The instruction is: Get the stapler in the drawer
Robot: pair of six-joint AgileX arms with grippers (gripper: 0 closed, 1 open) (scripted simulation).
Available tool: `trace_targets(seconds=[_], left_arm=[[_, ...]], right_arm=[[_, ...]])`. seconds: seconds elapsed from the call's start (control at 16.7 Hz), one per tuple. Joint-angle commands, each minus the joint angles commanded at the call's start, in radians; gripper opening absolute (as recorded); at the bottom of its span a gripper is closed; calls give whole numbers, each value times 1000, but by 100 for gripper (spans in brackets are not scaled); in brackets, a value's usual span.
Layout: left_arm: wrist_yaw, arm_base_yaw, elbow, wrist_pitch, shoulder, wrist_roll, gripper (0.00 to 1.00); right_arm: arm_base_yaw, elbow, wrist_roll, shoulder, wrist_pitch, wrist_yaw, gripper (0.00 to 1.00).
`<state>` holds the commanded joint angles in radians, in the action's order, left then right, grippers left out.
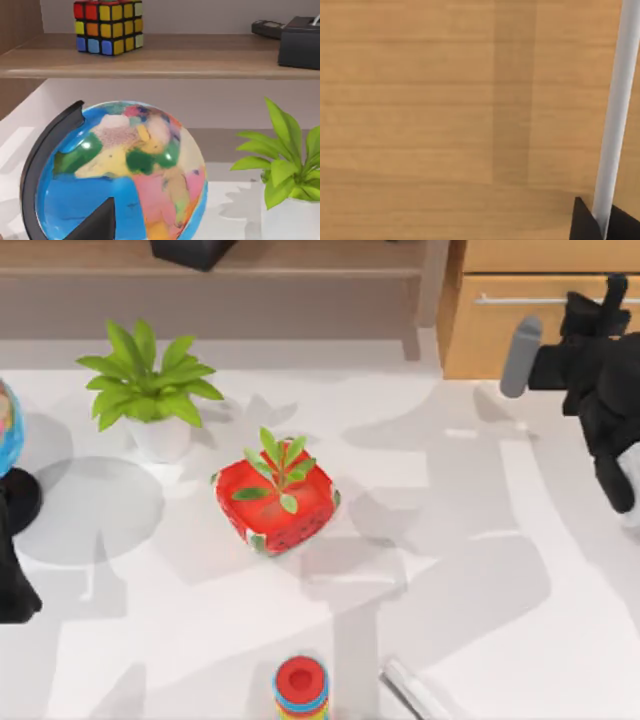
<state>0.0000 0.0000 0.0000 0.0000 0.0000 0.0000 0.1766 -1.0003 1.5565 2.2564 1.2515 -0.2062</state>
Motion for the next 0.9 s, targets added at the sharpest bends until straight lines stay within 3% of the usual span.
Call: trace_targets(seconds=[0.42,0.9], left_arm=[[0,0,0,0,0,0,100],[0,0,0,0,0,0,100]], right_arm=[[24,214,-3,-91,119,-27,0],[36,262,-2,-111,148,-32,0]])
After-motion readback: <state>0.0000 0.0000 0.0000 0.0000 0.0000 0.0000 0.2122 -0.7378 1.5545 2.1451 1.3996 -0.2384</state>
